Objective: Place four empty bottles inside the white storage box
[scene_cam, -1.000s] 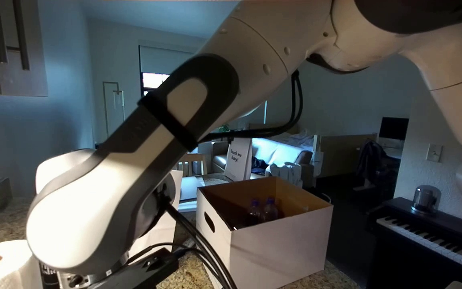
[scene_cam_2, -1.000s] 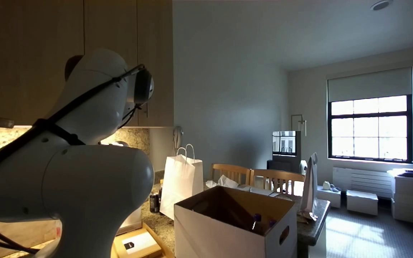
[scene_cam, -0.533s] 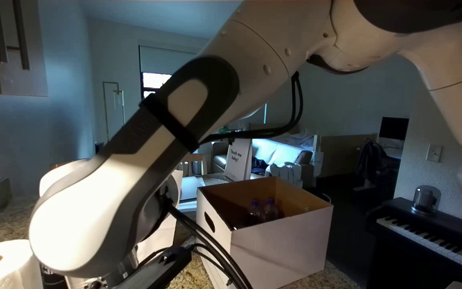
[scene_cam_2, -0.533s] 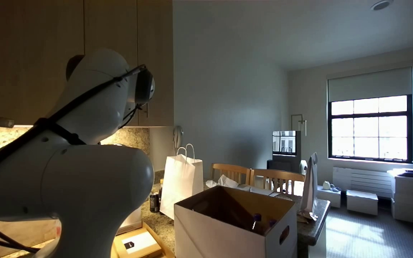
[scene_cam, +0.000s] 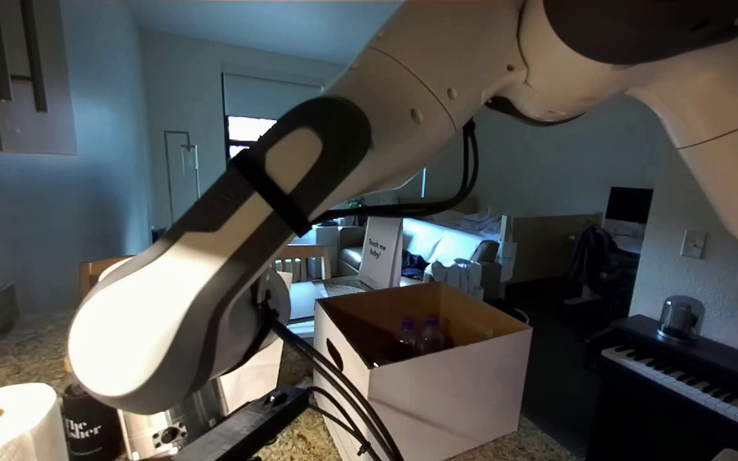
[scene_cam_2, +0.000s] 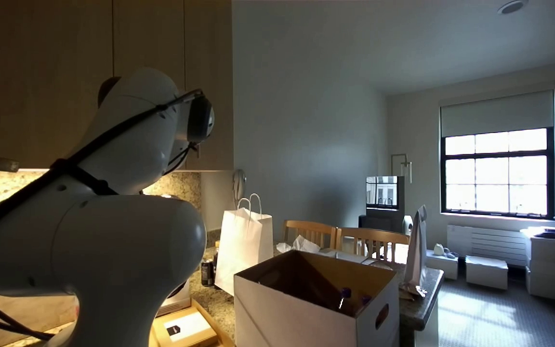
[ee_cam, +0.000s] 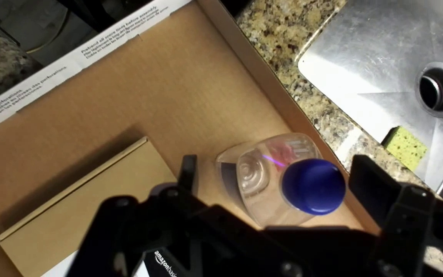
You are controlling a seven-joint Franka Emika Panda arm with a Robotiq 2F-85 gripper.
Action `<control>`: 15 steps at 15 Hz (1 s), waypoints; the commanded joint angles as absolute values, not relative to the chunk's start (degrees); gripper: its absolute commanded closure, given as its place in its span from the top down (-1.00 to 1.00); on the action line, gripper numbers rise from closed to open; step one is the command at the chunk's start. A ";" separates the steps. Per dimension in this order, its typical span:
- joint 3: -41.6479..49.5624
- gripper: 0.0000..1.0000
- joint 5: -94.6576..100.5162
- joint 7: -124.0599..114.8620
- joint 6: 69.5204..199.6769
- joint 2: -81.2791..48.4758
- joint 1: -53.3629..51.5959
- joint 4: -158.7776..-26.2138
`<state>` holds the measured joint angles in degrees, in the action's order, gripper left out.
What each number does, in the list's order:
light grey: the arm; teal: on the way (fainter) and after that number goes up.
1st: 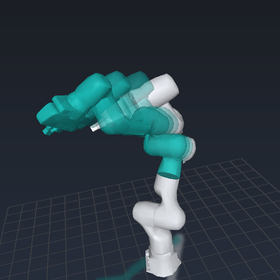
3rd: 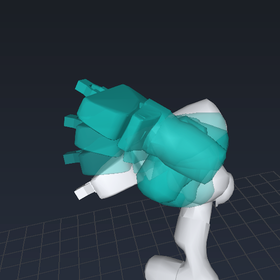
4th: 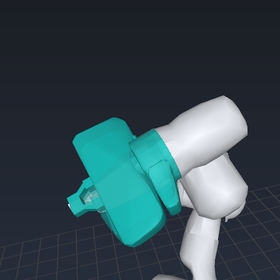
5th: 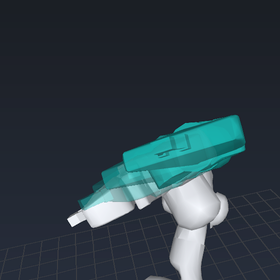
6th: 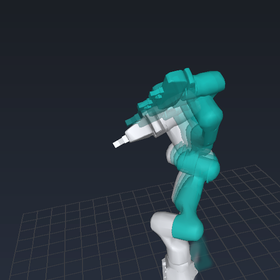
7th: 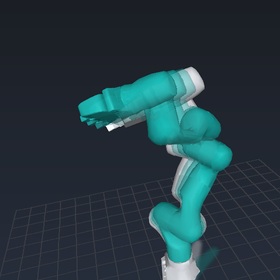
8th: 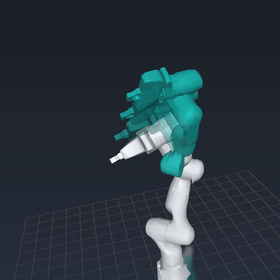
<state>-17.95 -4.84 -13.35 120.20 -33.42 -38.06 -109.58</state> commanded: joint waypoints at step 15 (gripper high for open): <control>-19.41 1.00 -5.41 -11.29 119.14 -36.90 -37.43 -106.53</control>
<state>-19.03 -4.86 -12.67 120.16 -36.86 -37.86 -106.79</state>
